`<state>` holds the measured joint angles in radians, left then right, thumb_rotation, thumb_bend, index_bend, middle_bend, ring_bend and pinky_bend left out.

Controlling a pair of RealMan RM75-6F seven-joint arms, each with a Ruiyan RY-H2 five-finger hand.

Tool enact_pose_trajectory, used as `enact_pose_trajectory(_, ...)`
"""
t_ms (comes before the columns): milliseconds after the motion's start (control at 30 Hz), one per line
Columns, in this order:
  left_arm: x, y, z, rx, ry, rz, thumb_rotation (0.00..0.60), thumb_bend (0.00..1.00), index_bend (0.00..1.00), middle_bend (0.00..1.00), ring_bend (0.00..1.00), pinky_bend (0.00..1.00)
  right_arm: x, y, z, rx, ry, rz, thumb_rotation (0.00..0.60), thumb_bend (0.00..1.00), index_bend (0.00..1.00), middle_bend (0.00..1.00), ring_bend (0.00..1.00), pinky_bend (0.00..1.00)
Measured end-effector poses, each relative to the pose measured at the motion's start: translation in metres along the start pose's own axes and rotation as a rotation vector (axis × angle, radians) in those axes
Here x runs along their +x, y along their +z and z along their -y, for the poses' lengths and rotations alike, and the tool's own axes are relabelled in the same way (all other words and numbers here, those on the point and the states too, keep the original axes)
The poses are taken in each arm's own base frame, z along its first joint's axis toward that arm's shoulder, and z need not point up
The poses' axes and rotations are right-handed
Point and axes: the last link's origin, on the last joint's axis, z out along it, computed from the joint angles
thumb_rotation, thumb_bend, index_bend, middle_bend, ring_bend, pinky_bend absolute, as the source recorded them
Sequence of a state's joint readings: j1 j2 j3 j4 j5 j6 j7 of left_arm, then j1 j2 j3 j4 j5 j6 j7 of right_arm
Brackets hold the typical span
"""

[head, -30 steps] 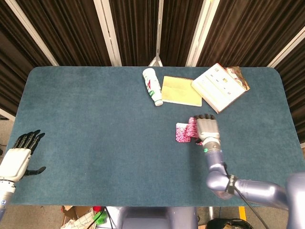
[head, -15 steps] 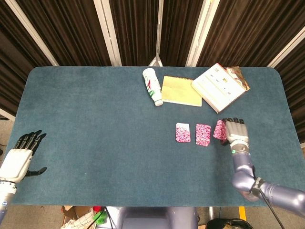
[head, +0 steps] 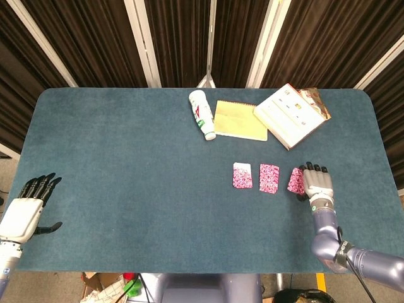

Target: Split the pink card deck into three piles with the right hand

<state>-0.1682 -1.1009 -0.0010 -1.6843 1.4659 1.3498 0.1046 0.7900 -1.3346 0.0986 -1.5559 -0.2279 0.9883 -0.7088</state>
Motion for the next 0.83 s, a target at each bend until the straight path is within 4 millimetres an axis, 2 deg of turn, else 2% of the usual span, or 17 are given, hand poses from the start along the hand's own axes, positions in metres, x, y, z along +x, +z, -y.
enact_pose_trajectory(300,0.001,-0.002,-0.001,-0.010,0.002,-0.014,0.600,0.06,0.00,0.00,0.00,0.00,-0.001,-0.007,-0.013,-0.032,-0.005,0.003,0.600,0.34,0.00,0.00,0.00,0.00)
enact_pose_trajectory(533,0.005,-0.007,-0.002,-0.015,0.002,-0.039,0.600,0.06,0.00,0.00,0.00,0.00,0.000,-0.021,-0.024,-0.016,-0.011,-0.023,0.600,0.34,0.00,0.00,0.00,0.00)
enact_pose_trajectory(633,0.009,-0.012,-0.001,-0.008,0.001,-0.056,0.600,0.06,0.00,0.00,0.00,0.00,0.001,-0.031,-0.030,0.015,-0.031,-0.073,0.600,0.34,0.00,0.00,0.00,0.00)
enact_pose_trajectory(833,0.015,-0.022,-0.003,-0.004,-0.005,-0.069,0.600,0.06,0.00,0.00,0.00,0.00,0.005,-0.064,-0.045,0.135,-0.097,-0.258,0.600,0.34,0.00,0.00,0.00,0.00)
